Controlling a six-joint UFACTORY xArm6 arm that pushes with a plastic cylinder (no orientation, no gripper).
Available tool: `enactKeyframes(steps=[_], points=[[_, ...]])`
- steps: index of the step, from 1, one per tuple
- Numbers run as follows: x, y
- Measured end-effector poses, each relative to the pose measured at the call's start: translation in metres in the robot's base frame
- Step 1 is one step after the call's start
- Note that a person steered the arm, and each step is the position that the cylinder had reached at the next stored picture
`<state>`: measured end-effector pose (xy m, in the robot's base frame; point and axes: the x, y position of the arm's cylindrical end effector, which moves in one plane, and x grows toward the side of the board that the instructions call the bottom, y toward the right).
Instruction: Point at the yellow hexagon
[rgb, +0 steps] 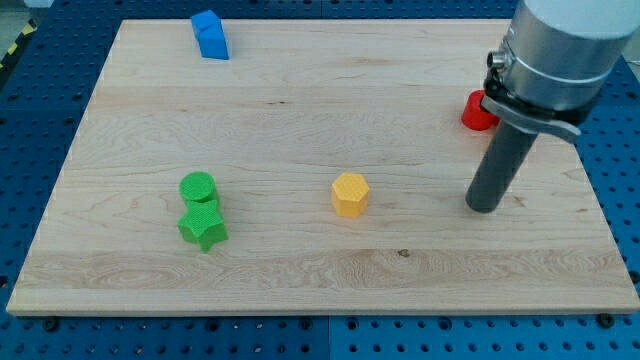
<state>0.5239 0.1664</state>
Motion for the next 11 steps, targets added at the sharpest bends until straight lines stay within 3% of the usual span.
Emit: enactKeyframes(steps=[3,11], points=[[0.044,-0.044],[0.048,-0.131]])
